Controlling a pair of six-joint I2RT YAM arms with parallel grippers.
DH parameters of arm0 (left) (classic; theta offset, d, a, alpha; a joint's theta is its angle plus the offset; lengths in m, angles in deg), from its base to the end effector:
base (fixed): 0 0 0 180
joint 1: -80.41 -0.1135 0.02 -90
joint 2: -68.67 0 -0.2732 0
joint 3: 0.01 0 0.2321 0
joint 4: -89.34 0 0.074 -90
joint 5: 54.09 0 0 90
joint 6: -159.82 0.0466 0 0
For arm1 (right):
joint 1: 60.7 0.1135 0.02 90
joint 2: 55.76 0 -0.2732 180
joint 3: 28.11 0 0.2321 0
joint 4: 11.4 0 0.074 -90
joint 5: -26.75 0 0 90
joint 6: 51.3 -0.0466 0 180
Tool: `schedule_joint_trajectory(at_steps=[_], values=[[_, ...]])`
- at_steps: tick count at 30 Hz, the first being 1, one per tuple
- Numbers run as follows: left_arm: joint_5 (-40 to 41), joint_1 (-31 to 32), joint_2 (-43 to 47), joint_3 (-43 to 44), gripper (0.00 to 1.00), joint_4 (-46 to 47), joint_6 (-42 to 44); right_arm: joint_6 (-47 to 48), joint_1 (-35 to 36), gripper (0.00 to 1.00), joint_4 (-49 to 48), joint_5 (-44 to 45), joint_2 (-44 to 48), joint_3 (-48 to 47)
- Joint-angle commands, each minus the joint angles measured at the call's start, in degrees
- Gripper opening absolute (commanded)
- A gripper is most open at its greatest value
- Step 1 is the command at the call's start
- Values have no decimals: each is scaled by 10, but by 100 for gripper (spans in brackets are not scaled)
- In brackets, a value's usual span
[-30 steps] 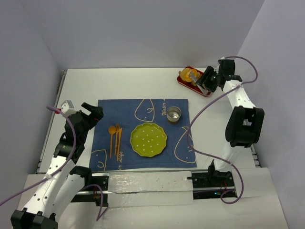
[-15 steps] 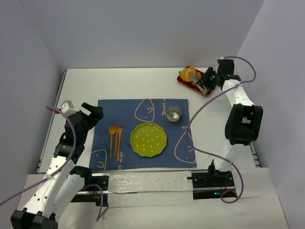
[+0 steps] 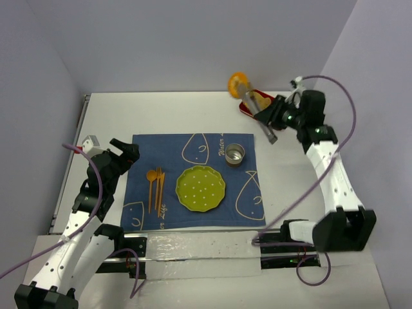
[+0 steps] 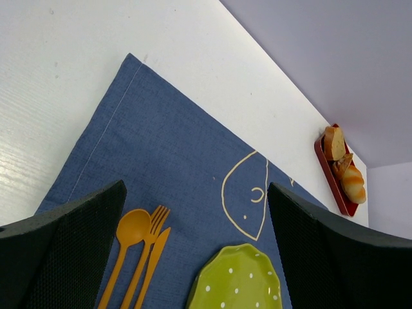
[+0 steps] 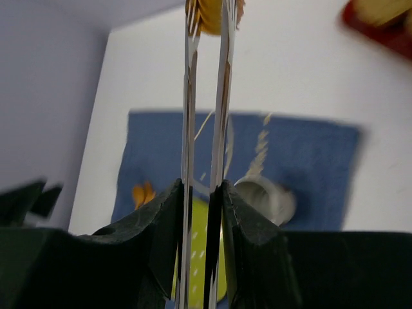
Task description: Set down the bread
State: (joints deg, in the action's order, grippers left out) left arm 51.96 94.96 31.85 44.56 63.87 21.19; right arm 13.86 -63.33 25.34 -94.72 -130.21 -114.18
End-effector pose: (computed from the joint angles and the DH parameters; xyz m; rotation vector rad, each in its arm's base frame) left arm 0.1430 -0.0238 0.2724 -0.7390 1.7478 -0.4954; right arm 0.2779 0.0116 0.3752 0.1268 2.0251 0.7967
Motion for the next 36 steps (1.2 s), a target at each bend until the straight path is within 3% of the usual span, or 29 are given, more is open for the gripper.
schedule_joint_trajectory(at_steps=[1,4,10,16,23,26,30,36], values=[[-20,0,4,1,99,20,9,8,138,22,9,-14,129,96],[-26,0,9,0,99,21,9,-50,227,22,-15,-5,209,172],[-39,0,16,-3,99,27,9,-108,300,21,-23,-13,333,304],[-39,0,17,-2,99,24,8,-105,329,21,36,-50,343,351],[-36,0,27,-3,99,18,8,-107,342,22,82,2,306,375],[-36,0,23,-4,99,22,8,-103,342,29,88,23,270,378],[-35,0,16,0,99,18,8,-99,342,47,97,33,253,363],[-38,0,14,-3,99,25,8,-94,342,55,150,95,266,328]])
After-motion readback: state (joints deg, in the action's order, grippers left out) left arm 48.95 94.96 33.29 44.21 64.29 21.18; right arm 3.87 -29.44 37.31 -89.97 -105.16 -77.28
